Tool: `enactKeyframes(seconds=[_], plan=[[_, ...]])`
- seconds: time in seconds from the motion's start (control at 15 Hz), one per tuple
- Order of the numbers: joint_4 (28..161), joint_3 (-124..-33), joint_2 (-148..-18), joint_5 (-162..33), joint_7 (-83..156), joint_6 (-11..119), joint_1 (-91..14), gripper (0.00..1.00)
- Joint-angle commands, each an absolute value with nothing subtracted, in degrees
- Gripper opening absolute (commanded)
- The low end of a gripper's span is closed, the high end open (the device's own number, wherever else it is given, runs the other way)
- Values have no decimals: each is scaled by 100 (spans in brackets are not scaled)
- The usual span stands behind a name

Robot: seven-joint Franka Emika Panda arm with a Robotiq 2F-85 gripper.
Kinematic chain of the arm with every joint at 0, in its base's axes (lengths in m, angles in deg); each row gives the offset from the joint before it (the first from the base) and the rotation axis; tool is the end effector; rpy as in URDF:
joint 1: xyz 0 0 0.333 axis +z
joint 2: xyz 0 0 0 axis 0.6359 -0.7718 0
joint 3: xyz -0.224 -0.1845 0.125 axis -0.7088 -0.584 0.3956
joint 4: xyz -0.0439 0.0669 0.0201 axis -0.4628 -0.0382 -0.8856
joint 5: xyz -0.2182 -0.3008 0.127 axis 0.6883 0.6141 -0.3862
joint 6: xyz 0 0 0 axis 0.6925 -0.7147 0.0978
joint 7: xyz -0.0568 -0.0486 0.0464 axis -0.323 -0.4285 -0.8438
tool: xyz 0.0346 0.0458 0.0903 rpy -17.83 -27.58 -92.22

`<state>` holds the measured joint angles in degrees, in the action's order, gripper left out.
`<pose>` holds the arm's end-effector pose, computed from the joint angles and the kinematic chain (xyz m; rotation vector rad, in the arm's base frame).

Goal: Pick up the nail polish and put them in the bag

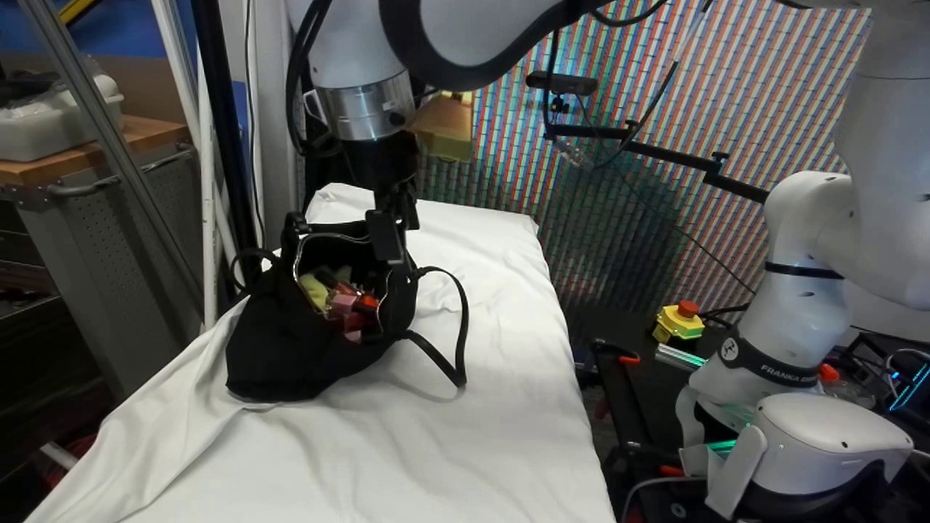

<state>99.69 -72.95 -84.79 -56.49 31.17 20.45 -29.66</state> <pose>0.6091 0.1053 0.3920 2.9029 0.1360 -0.3116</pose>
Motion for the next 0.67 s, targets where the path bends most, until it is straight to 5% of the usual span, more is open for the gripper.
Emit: enactKeyframes(seconds=[0.0, 0.6], plan=[[10843, -7053, -7402, -5763, 3416, 1672, -3000, 100], [13272, -6851, -5005, -6073, 3101, 3540, -3100, 100]])
